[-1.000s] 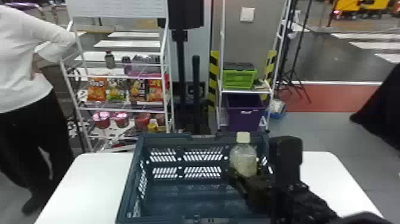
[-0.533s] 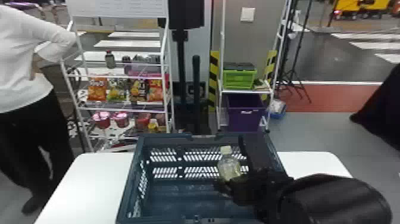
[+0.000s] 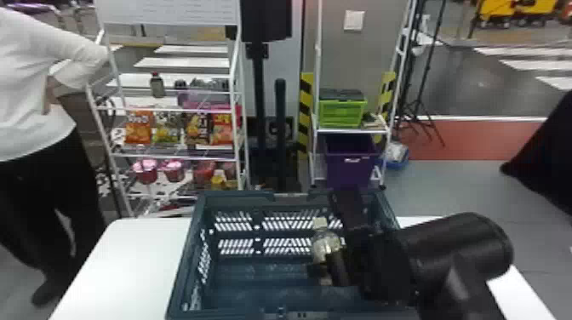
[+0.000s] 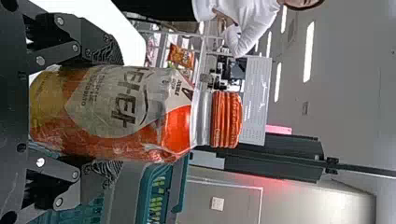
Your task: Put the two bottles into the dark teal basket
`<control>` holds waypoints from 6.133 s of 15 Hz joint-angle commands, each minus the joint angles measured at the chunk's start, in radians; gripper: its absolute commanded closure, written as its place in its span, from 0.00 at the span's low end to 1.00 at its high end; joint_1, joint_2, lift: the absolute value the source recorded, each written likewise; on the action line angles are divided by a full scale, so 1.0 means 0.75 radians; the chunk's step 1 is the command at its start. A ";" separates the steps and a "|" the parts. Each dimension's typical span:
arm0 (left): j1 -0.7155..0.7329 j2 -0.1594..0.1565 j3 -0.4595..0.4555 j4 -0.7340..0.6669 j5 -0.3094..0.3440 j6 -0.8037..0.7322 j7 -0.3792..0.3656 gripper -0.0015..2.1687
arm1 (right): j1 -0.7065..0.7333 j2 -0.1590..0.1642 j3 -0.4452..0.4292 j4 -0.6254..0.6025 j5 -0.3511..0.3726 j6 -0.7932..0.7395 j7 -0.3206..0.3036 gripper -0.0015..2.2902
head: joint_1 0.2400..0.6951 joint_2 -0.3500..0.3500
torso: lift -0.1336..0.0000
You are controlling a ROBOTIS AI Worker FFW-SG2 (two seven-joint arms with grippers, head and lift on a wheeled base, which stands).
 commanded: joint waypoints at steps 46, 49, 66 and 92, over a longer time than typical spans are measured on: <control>-0.635 0.047 -0.002 -0.648 -0.004 1.289 -0.097 0.99 | 1.760 -0.039 -0.469 -0.295 -0.060 -2.817 0.365 0.03 | 0.57 0.50 | 1.00; -0.890 0.055 -0.088 -0.582 0.090 1.620 -0.142 0.99 | 1.768 -0.031 -0.469 -0.285 -0.050 -2.821 0.365 0.03 | 0.57 0.50 | 1.00; -1.925 -0.208 -0.593 0.197 0.021 2.827 -0.768 0.99 | 1.820 0.001 -0.502 -0.166 -0.081 -3.042 0.400 0.03 | 0.57 0.50 | 1.00; -1.729 -0.296 -0.242 0.029 -0.040 2.716 -0.766 0.01 | 1.805 0.001 -0.527 -0.119 -0.111 -3.111 0.439 0.03 | 0.57 0.50 | 1.00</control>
